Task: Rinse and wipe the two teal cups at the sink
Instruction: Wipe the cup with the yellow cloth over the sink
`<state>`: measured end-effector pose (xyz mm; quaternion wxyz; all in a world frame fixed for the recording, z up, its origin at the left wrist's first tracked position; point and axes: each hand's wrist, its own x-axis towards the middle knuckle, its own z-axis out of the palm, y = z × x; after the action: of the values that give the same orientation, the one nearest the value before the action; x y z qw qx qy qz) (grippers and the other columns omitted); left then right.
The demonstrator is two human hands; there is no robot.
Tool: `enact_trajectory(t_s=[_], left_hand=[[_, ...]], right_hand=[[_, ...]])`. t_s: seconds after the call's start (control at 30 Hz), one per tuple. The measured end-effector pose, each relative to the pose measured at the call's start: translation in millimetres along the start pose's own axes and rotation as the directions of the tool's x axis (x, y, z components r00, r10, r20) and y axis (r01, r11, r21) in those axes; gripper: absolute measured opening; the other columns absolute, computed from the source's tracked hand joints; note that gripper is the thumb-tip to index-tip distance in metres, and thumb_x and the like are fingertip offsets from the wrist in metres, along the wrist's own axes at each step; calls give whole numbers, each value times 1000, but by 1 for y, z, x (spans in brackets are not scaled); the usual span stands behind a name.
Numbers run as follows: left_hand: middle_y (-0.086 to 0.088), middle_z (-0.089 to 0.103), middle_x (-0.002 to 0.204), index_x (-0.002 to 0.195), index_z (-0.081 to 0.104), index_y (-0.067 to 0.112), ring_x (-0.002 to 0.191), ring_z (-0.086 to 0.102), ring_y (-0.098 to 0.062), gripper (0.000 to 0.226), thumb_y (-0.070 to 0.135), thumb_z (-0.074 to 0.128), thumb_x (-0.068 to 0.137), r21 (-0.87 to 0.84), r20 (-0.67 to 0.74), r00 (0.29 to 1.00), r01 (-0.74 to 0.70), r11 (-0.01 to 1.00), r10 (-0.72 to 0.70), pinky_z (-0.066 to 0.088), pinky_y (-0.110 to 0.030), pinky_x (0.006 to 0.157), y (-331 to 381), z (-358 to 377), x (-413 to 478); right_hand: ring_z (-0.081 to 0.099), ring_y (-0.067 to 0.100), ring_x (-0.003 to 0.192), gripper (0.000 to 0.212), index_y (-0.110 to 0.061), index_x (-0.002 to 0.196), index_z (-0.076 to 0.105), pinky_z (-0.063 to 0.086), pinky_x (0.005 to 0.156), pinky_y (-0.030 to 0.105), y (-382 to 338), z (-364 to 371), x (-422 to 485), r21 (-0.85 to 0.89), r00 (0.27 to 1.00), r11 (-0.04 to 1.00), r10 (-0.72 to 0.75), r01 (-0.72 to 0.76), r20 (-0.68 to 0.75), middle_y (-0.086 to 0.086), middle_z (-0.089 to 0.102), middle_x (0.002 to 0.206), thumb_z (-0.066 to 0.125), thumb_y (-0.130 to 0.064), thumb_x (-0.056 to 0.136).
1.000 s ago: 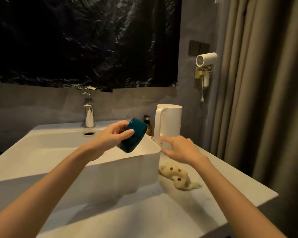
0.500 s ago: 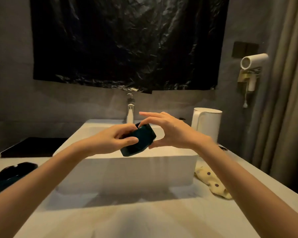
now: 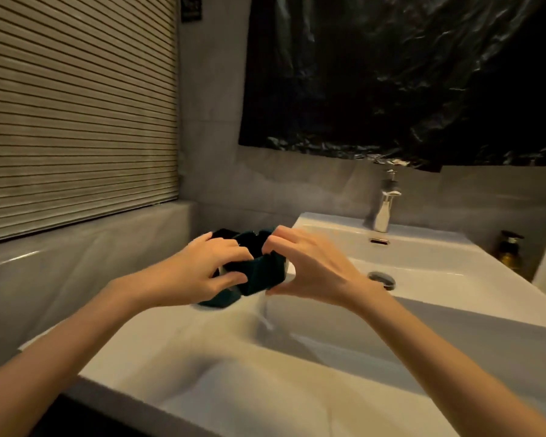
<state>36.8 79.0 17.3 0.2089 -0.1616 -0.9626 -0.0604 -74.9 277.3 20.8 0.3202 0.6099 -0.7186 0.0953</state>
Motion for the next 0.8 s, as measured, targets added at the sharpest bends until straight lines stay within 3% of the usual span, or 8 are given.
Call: enact_trajectory(t_s=[0.1, 0.2, 0.33, 0.47, 0.63, 0.8], left_hand=[[26, 46, 91, 104, 55, 38, 84, 41, 4, 32, 55, 36, 84, 125, -42, 997, 65, 990, -60, 31, -22, 81, -32, 4, -34], [19, 54, 92, 103, 53, 39, 86, 49, -6, 28, 52, 37, 85, 247, -53, 992, 127, 961, -117, 36, -23, 81, -56, 9, -64], [18, 59, 90, 100, 57, 38, 85, 58, -8, 24, 47, 40, 85, 363, -47, 981, 193, 912, -189, 46, -34, 89, -85, 18, -92], [15, 61, 89, 96, 62, 35, 84, 61, -10, 19, 37, 68, 79, 404, -8, 970, 225, 887, -243, 49, -40, 93, -104, 29, -110], [15, 59, 82, 86, 60, 36, 77, 60, -9, 25, 37, 77, 69, 429, -7, 951, 282, 858, -309, 53, -36, 85, -127, 42, -126], [15, 59, 81, 85, 60, 36, 75, 61, -8, 19, 41, 69, 69, 434, 0, 954, 270, 859, -300, 53, -34, 83, -144, 53, -132]], right_hand=[[53, 18, 75, 49, -19, 102, 53, 46, 51, 31, -21, 36, 23, 57, 1000, 998, -14, 15, -11, -2, 55, 98, 78, -46, 68], [55, 22, 69, 54, -19, 102, 50, 46, 45, 32, -39, 75, 43, 130, 1000, 991, -25, 25, 0, 1, 54, 100, 81, -44, 66], [57, 28, 76, 55, -16, 106, 50, 50, 56, 38, -56, 126, 67, 216, 997, 976, -34, 18, 70, 5, 53, 109, 82, -39, 68], [49, 21, 71, 48, -16, 104, 44, 46, 56, 37, -69, 164, 79, 295, 994, 955, -63, 34, 88, 3, 48, 107, 79, -28, 74], [43, 18, 72, 43, -16, 106, 40, 40, 57, 30, -81, 194, 90, 359, 986, 933, -88, 33, 140, 5, 44, 111, 74, -24, 81], [51, 23, 79, 43, -13, 110, 42, 51, 64, 43, -85, 210, 93, 390, 978, 921, -67, -16, 197, 6, 43, 115, 71, -29, 83]])
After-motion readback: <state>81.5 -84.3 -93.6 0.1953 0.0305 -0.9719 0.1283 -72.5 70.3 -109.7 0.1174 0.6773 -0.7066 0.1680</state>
